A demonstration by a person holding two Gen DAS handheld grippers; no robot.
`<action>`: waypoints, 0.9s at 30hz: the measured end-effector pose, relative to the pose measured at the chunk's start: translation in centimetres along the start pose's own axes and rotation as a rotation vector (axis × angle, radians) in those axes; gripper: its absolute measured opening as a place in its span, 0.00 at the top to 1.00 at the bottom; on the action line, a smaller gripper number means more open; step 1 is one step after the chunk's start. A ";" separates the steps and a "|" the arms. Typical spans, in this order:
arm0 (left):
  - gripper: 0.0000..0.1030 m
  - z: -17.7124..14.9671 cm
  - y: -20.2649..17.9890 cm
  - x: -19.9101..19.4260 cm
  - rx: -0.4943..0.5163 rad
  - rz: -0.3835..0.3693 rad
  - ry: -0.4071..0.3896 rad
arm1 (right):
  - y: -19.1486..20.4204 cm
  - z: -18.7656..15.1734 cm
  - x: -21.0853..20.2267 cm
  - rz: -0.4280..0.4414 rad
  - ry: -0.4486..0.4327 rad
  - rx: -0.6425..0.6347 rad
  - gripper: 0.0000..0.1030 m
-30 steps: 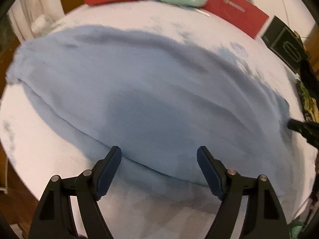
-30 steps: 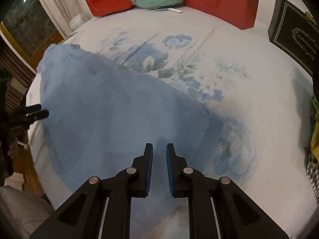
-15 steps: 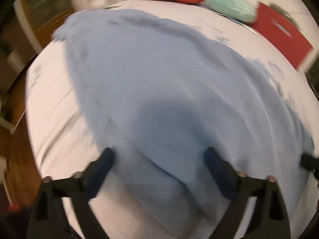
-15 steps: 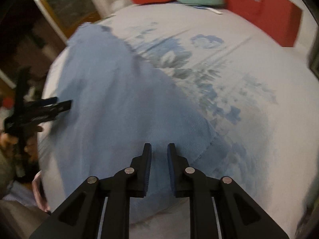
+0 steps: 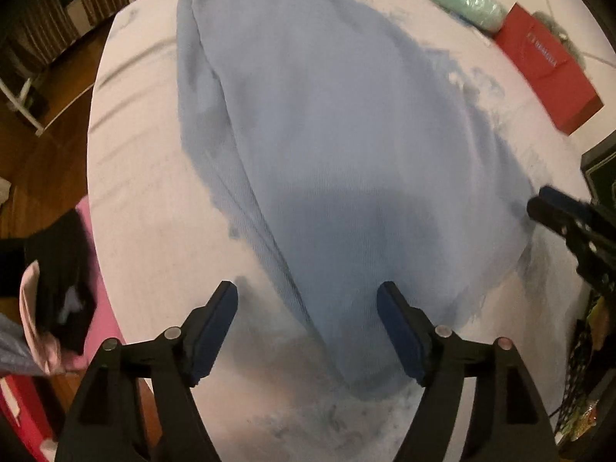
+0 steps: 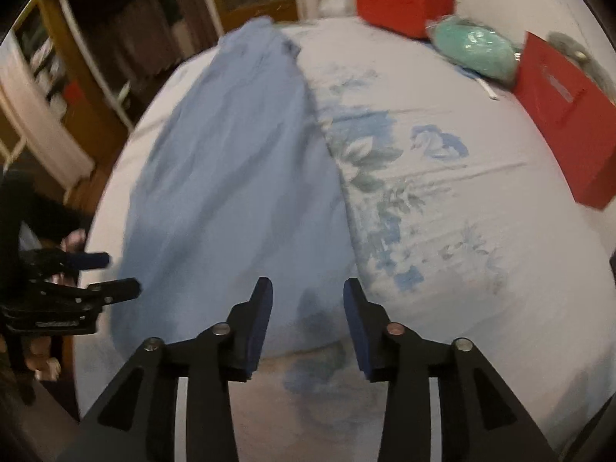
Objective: Fold clothes
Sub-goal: 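Smooth the folded trousers with both grippers and pinch the hem edge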
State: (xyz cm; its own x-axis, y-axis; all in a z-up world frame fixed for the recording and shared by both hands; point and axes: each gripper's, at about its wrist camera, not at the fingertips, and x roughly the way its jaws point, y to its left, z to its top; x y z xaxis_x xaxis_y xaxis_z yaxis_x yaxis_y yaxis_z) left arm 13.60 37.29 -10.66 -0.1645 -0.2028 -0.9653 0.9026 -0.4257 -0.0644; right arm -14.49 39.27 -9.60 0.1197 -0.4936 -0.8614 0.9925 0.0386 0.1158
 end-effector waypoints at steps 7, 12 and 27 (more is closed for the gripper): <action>0.22 -2.8 -0.7 -1.0 -0.062 0.016 0.014 | -0.5 -1.0 1.4 -0.025 0.053 -0.062 0.59; 0.12 -4.0 -1.8 -1.4 -0.080 0.045 0.003 | 0.0 -1.4 2.1 0.033 0.047 -0.103 0.38; 0.47 -7.4 -3.0 -4.5 -0.009 -0.018 -0.055 | -0.5 -2.2 1.6 0.043 -0.012 -0.062 0.86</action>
State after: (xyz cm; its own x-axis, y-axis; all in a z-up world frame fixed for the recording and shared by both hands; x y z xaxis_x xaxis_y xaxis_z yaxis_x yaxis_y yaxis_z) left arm 14.54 46.03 -7.97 -0.2019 -0.2430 -0.9488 0.9027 -0.4220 -0.0840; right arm -14.78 40.38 -12.08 0.1620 -0.5008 -0.8502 0.9861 0.1133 0.1212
